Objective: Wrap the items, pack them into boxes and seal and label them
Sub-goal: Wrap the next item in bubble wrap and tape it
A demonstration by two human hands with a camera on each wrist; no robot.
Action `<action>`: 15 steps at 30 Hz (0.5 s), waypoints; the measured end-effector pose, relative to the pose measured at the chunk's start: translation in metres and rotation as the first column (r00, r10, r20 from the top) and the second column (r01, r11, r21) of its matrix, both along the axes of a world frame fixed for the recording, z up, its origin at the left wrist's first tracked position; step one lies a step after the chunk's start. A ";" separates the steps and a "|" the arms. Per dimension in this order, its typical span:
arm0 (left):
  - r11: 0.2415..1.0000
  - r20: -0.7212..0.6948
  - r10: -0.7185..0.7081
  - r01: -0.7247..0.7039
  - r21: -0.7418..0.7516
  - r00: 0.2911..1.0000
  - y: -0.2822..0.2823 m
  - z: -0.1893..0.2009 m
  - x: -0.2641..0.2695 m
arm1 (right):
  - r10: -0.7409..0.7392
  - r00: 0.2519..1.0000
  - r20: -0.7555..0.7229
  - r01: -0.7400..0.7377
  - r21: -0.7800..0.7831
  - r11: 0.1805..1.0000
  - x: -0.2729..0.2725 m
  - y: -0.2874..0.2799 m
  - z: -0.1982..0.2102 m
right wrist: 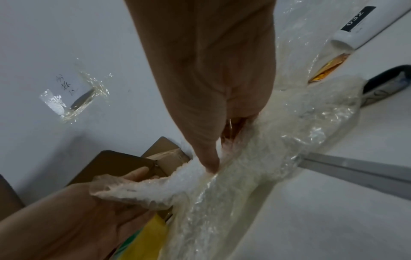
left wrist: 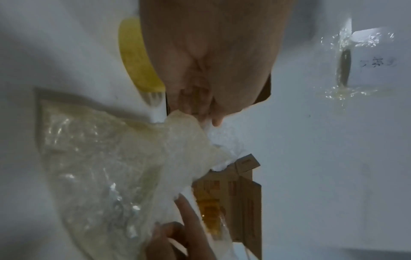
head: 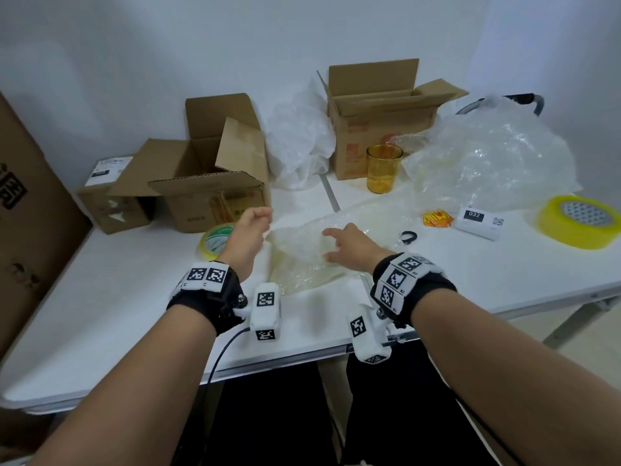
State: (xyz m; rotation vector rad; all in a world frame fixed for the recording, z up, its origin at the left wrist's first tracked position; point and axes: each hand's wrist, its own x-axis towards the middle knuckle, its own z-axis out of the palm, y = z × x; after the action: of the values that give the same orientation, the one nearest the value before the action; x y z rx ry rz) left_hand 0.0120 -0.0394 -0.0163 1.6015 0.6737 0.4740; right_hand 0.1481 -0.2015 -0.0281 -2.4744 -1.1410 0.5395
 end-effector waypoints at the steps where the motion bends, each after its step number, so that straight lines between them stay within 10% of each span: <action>1: 0.998 -0.085 -0.049 0.052 0.036 0.995 0.002 -0.001 0.002 | 0.008 1.000 0.010 -0.008 -0.010 1.000 0.000 0.000 -0.001; 6: 0.973 -0.381 -0.215 0.230 -0.006 0.899 0.003 -0.009 -0.004 | 0.071 0.997 0.034 -0.069 -0.062 0.996 0.003 -0.003 -0.001; 15: 0.971 -0.103 -0.152 0.129 -0.203 0.983 -0.029 -0.020 -0.019 | 0.134 0.970 0.200 -0.149 0.058 0.987 0.003 0.006 0.013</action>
State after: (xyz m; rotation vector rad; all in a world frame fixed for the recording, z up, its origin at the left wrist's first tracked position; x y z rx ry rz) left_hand -0.0071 -0.0683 -0.0363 1.4866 0.6689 0.2025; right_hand 0.1512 -0.1950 -0.0154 -2.4382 -1.3957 0.2902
